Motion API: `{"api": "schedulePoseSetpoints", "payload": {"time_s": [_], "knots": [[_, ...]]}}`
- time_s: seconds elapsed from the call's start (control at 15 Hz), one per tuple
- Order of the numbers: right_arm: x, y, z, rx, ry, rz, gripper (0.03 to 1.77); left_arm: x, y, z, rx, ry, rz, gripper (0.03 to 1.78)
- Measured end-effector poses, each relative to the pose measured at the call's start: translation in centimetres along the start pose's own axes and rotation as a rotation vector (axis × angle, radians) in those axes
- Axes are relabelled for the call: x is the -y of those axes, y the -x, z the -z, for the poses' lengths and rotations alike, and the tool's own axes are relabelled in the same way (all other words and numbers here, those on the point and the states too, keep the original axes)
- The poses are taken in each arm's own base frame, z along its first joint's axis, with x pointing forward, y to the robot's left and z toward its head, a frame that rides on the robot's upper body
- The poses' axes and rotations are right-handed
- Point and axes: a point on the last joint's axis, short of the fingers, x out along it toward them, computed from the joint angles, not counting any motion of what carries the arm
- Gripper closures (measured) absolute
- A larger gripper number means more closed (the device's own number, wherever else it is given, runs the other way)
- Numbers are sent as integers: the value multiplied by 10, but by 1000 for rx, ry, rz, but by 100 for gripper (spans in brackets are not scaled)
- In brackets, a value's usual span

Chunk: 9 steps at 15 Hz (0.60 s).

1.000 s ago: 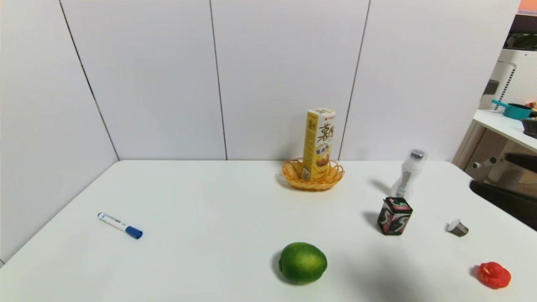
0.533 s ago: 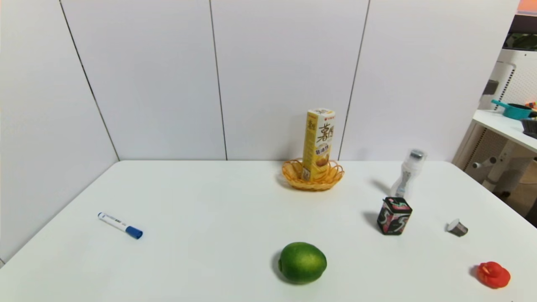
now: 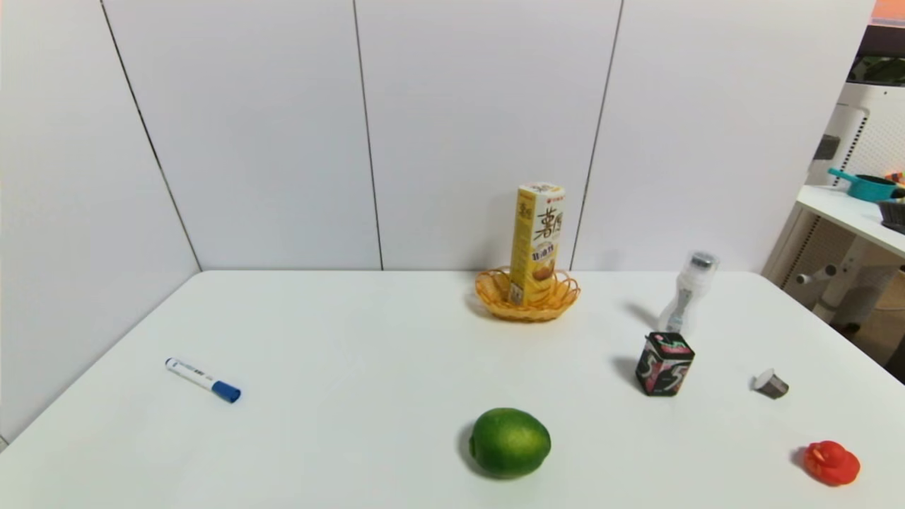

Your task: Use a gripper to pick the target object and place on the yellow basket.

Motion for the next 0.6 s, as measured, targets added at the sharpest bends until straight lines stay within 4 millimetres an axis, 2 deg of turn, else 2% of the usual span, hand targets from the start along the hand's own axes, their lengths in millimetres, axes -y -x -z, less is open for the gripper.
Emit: {"api": "schedulePoseSetpoints", "payload": {"time_s": [0.6], "knots": [[0,3,1,32,-44,21,11,0,0,0,0,0,0,12]]}}
